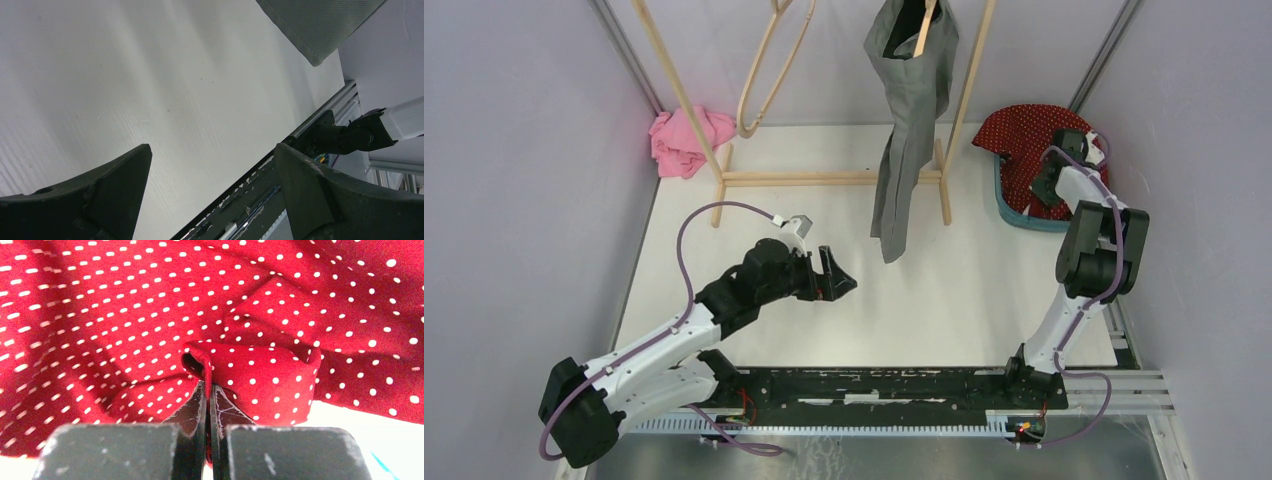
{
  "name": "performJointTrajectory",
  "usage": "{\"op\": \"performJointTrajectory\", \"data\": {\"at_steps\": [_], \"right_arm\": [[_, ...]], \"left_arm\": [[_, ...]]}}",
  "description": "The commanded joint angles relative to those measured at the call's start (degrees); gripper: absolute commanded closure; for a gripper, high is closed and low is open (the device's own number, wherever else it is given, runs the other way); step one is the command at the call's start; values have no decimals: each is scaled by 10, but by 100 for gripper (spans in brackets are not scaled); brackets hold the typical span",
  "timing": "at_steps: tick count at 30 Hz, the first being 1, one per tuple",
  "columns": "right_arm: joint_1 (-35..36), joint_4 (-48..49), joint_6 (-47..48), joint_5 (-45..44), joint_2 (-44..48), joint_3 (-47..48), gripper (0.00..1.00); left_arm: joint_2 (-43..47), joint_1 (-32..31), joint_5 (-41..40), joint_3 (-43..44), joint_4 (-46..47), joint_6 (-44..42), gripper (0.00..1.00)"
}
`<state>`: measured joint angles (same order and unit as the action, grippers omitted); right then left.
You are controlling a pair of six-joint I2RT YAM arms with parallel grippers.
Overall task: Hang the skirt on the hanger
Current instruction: Pick up the skirt from the bin.
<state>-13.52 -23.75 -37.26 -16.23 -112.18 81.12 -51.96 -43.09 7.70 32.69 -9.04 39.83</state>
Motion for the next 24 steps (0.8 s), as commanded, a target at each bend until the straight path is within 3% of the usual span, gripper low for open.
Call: {"op": "performJointTrajectory", "data": {"at_steps": [1, 8, 24], "right_arm": [[16, 46, 1, 27, 82, -1, 99], [28, 70, 3, 53, 178, -4, 99], [29, 46, 1, 96, 350, 90, 99]], "left_arm": [[4, 3, 7, 6, 18, -2, 1], [17, 3, -2, 14, -2, -4, 1], [40, 3, -8, 7, -18, 0, 1]]}}
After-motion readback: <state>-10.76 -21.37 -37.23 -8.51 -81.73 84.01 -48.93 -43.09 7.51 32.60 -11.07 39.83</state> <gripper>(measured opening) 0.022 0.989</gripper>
